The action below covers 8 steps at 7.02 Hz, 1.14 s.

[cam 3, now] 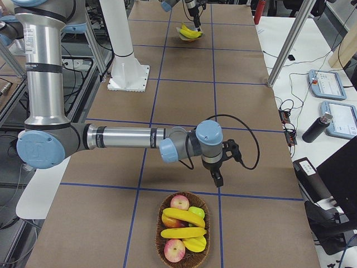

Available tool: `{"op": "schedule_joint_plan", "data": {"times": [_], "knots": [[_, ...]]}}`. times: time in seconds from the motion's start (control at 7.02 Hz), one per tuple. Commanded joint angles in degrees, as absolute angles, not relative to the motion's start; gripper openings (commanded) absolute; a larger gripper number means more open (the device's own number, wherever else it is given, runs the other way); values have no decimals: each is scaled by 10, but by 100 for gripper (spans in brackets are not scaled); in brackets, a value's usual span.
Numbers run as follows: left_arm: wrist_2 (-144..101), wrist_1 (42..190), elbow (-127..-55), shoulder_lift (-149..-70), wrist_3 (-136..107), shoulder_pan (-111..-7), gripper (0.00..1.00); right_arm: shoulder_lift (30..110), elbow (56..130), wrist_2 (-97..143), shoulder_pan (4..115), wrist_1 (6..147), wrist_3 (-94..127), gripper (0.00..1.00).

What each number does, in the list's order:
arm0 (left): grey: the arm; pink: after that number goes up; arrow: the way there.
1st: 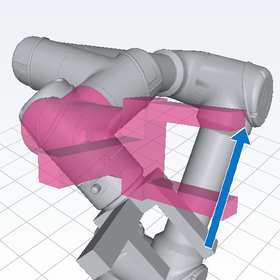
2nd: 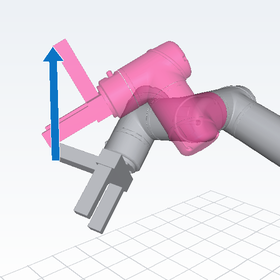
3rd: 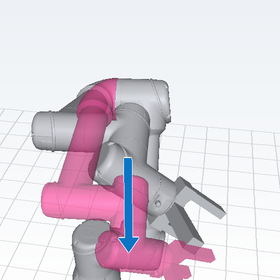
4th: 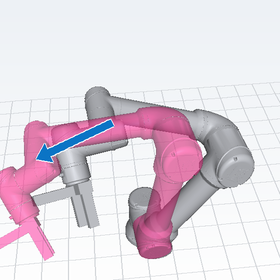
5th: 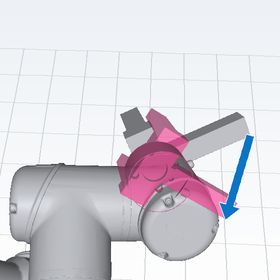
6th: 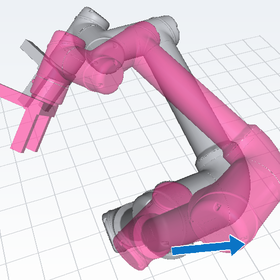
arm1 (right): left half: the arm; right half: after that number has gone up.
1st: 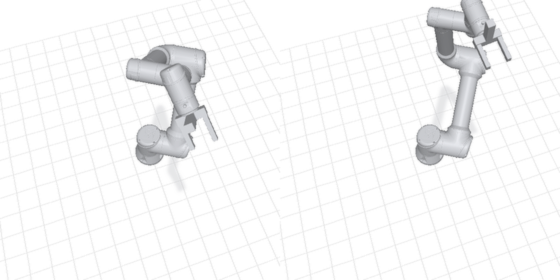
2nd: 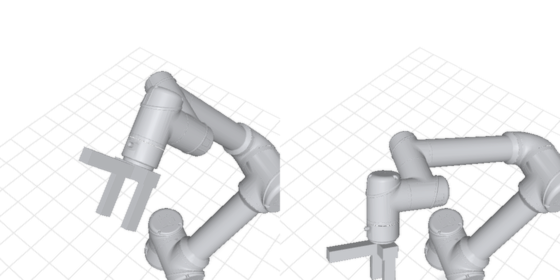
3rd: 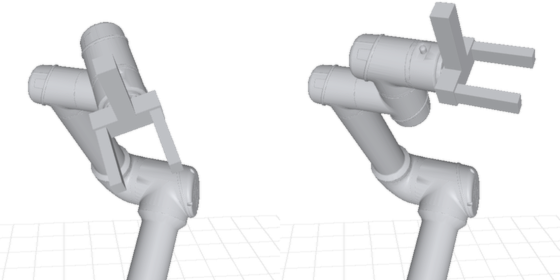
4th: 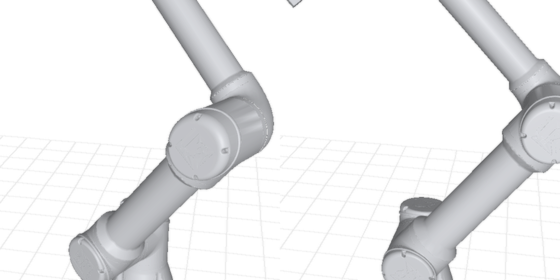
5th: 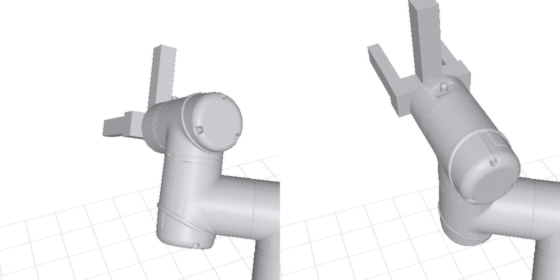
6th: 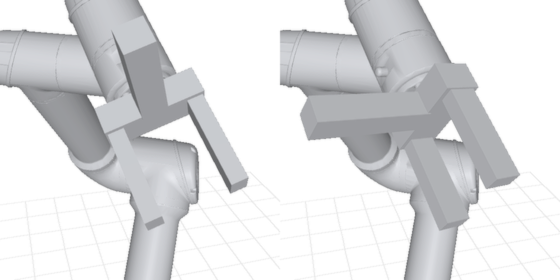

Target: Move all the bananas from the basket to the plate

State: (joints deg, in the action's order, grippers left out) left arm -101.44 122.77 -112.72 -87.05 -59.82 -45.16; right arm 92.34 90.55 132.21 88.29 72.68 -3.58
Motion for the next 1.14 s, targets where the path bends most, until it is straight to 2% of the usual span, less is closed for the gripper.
{"op": "schedule_joint_plan", "data": {"times": [0.0,0.14,0.43,0.71,1.0], "knots": [[-1013,1228,-1127,-876,-598,-452,100,974,852,1332,941,723,-30,97],[-1013,1228,-1128,-877,-599,-451,100,997,851,1332,949,720,7,97],[-1012,1229,-1130,-877,-599,-452,100,1042,850,1320,952,587,201,97],[-1011,1230,-1131,-876,-599,-452,100,1044,790,1314,948,483,254,96],[-1011,1230,-1133,-876,-600,-452,100,1041,786,1304,920,464,311,94]]}}
